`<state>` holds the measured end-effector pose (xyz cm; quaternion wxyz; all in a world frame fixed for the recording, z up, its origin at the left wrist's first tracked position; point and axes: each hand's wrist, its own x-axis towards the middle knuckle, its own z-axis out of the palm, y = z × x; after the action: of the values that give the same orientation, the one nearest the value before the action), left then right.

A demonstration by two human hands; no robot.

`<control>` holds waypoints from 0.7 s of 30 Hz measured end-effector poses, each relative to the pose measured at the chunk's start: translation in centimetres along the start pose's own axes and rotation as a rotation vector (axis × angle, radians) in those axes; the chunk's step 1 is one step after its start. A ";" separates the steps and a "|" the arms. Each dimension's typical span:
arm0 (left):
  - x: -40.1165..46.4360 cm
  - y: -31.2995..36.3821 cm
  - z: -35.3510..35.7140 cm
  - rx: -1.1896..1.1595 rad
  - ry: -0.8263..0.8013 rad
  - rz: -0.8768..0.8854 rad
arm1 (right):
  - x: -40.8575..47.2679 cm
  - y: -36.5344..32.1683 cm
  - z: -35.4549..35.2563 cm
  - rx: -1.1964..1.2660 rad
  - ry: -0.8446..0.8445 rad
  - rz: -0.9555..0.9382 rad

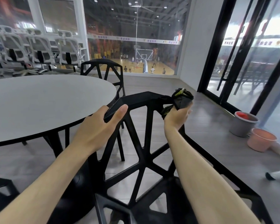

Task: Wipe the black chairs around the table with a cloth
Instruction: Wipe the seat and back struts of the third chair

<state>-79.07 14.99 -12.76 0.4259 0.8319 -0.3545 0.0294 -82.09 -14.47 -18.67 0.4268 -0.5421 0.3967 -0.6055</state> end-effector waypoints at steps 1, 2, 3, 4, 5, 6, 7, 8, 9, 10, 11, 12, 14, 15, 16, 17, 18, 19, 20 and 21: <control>-0.1 0.2 0.0 -0.007 0.000 0.001 | 0.0 0.0 0.0 0.014 0.013 0.031; -0.2 0.4 -0.1 -0.009 0.000 0.005 | 0.0 0.1 0.1 0.031 0.031 0.067; -0.2 0.5 -0.1 -0.006 0.001 0.008 | 0.1 0.3 0.0 0.044 0.049 0.100; -0.3 0.5 0.0 0.003 0.006 0.014 | 0.1 0.5 -0.1 0.044 0.066 0.121; -0.3 0.5 0.0 0.015 0.012 0.019 | 0.0 0.7 -0.2 0.036 0.074 0.121; -0.2 0.4 0.1 0.032 0.017 0.025 | 0.0 0.9 -0.4 0.032 0.077 0.104; -0.1 0.3 0.2 0.052 0.021 0.029 | 0.0 1.0 -0.5 0.035 0.077 0.084; 0.0 0.1 0.2 0.070 0.023 0.034 | 0.0 1.1 -0.7 0.034 0.078 0.067; 0.1 0.0 0.3 0.080 0.026 0.037 | 0.0 1.1 -0.8 0.026 0.074 0.054; 0.1 -0.2 0.3 0.083 0.026 0.038 | 0.0 1.2 -1.0 0.010 0.067 0.043; 0.2 -0.2 0.3 0.083 0.027 0.036 | 0.0 1.2 -1.2 -0.007 0.060 0.031; 0.2 -0.2 0.4 0.083 0.028 0.033 | -0.1 1.3 -1.3 -0.027 0.050 0.016; 0.2 -0.3 0.4 0.085 0.031 0.031 | 0.0 1.8 -1.6 -0.073 0.034 -0.024; 0.2 -0.4 0.4 0.085 0.032 0.030 | 0.0 2.0 -1.9 -0.095 0.034 -0.045; 0.3 -0.5 0.4 0.088 0.031 0.031 | 0.0 2.3 -2.1 -0.121 0.036 -0.064; 0.3 -0.5 0.3 0.091 0.030 0.031 | 0.1 2.5 -2.4 -0.154 0.042 -0.074; 0.4 -0.6 0.3 0.092 0.030 0.032 | 0.2 2.8 -2.6 -0.196 0.053 -0.074; 0.3 -0.6 0.3 0.091 0.031 0.036 | 0.2 2.9 -2.9 -0.234 0.067 -0.086; 0.4 -0.7 0.3 0.090 0.032 0.039 | 0.1 2.9 -3.2 -0.273 0.088 -0.126; 0.3 -0.7 0.3 0.089 0.033 0.042 | 0.0 2.9 -3.4 -0.316 0.102 -0.174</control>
<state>-78.50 14.81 -13.30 0.3938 0.8417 -0.3632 0.0679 -85.19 -15.36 -21.75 0.2618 -0.6033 0.4598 -0.5967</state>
